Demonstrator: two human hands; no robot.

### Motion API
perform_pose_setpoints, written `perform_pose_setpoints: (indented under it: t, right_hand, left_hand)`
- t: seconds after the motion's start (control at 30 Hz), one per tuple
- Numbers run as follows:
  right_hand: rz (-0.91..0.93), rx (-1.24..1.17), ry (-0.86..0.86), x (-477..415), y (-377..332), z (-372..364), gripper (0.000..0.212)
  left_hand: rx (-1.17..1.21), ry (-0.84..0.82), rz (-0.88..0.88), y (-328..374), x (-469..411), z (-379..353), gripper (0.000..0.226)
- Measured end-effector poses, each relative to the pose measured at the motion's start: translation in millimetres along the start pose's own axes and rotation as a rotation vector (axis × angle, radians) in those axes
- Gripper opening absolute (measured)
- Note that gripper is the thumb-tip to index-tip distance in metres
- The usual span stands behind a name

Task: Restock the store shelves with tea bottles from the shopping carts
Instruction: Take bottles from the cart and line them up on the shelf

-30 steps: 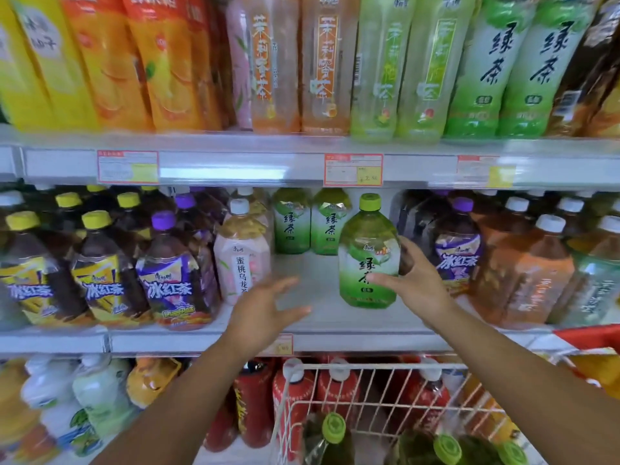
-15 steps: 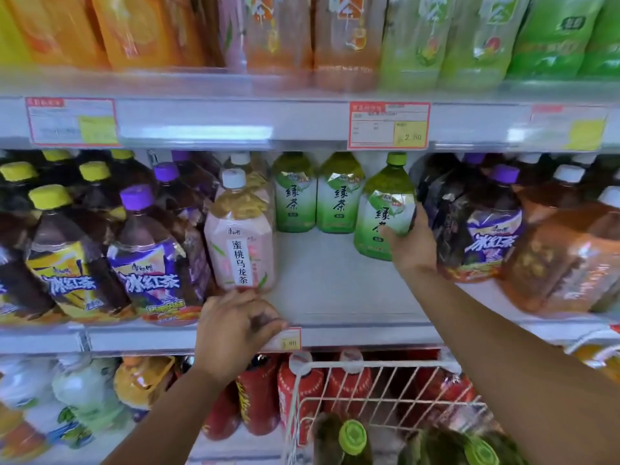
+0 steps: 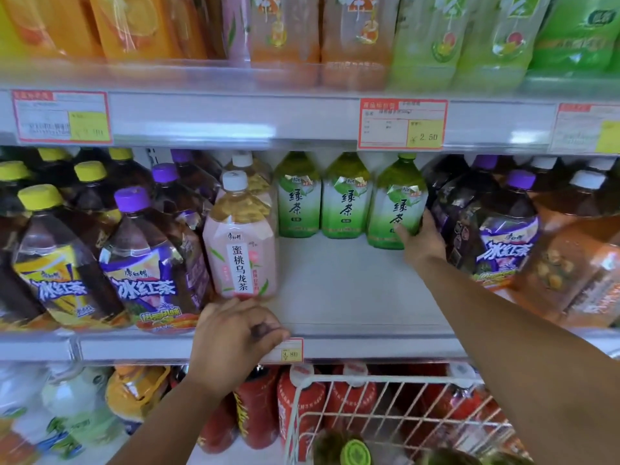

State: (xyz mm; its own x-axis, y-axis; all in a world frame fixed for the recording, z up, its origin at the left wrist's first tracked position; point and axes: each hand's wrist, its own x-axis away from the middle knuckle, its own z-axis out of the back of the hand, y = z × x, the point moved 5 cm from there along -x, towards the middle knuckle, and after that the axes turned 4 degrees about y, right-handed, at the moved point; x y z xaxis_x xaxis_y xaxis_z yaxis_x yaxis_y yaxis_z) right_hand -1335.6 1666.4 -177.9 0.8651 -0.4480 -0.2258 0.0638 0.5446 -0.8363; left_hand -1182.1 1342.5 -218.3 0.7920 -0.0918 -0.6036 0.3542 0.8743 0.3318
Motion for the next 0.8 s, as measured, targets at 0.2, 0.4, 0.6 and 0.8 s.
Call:
perform_pose_setpoints:
  t: [0.2, 0.4, 0.6, 0.8]
  right_hand:
    - [0.048, 0.05, 0.077, 21.6, 7.0, -14.1, 0.091]
    - [0.013, 0.1, 0.14, 8.0, 3.6, -14.0, 0.078]
    - [0.024, 0.155, 0.166, -8.3, -4.8, -22.4, 0.08]
    - [0.041, 0.077, 0.087, -25.0, 3.5, -26.8, 0.079]
  left_hand:
    - [-0.012, -0.026, 0.02, -1.9, 0.0, -1.4, 0.04]
    - [0.005, -0.054, 0.033, -0.3, -0.7, 0.1, 0.034]
    - [0.036, -0.066, 0.045, 1.2, -1.6, 2.5, 0.032]
    - [0.111, -0.088, 0.105, -0.7, -8.7, 2.9, 0.054]
